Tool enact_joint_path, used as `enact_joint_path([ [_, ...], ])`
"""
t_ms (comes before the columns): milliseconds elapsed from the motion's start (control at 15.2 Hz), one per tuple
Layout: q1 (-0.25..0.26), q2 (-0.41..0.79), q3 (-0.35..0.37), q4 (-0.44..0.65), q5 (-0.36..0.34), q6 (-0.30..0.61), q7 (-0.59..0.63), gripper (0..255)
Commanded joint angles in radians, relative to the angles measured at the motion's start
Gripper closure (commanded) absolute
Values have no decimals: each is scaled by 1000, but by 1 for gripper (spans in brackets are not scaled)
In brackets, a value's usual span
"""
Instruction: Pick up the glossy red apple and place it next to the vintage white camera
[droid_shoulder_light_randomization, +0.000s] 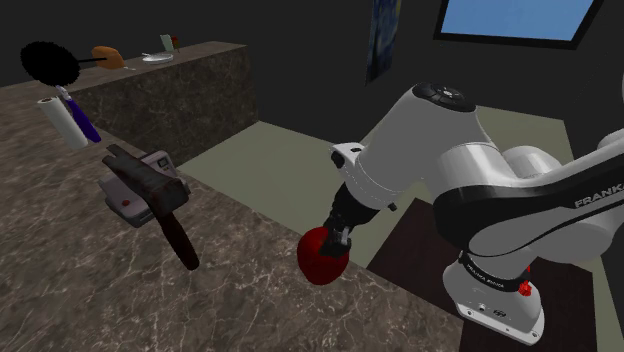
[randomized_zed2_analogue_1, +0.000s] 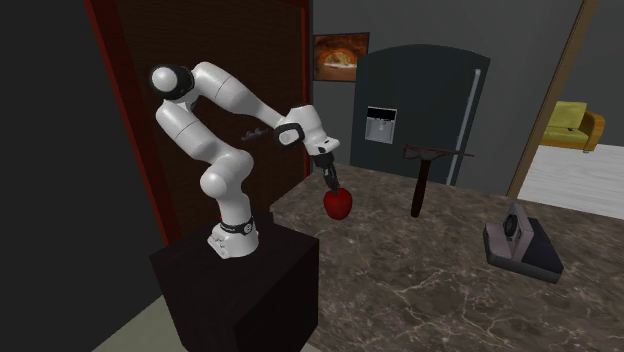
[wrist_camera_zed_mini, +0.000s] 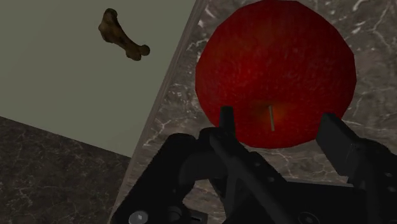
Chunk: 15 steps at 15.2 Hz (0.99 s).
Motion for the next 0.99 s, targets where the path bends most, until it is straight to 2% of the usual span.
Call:
enact_joint_path([
  [0,0,0,0,0,0,0,0,255],
  [528,0,0,0,0,0,0,0,255],
  [924,-3,-62,-29,51,-16,-112,-9,255],
])
